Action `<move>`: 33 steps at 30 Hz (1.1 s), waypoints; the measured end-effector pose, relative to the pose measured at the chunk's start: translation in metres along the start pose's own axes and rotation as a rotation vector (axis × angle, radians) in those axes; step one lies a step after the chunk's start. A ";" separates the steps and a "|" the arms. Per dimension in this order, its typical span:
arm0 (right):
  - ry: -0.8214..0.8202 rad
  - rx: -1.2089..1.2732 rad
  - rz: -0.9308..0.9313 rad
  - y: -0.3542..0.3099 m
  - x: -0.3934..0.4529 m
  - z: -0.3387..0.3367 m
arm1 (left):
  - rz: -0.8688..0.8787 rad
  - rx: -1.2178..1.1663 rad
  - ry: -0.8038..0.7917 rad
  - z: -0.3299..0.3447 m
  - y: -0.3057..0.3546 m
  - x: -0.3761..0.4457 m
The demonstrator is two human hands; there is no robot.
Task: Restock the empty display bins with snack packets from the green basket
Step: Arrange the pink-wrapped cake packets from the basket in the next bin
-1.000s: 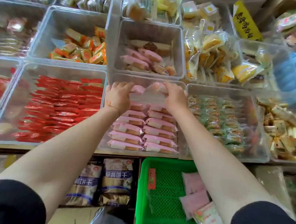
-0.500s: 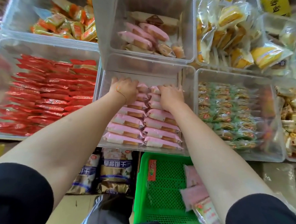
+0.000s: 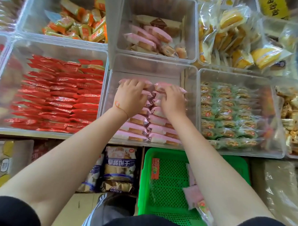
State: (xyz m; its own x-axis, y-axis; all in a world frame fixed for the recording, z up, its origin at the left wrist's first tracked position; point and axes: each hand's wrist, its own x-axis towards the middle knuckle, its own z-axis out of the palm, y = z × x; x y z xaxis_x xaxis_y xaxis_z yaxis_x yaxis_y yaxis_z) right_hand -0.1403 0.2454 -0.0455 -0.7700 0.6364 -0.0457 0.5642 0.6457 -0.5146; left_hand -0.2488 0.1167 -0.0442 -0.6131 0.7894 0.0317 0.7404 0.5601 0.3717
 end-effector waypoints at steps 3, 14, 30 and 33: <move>0.010 0.197 0.074 -0.018 -0.037 -0.018 | -0.011 -0.106 0.159 -0.015 0.021 -0.040; -0.065 0.393 0.287 0.015 -0.188 -0.035 | 0.040 -0.083 -0.114 0.010 0.095 -0.160; -0.942 -0.446 0.430 0.254 -0.336 -0.028 | -0.168 -0.006 -0.775 0.158 0.206 -0.238; -0.984 -0.423 0.412 0.271 -0.345 -0.030 | -0.208 -0.048 -0.821 0.174 0.232 -0.244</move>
State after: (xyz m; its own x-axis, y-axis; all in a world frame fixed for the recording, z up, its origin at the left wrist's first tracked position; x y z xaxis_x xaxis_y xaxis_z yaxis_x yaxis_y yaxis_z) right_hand 0.2876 0.2136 -0.1437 -0.2981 0.3473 -0.8891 0.7388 0.6737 0.0155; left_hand 0.1207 0.0977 -0.1266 -0.3270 0.6138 -0.7185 0.6108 0.7175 0.3350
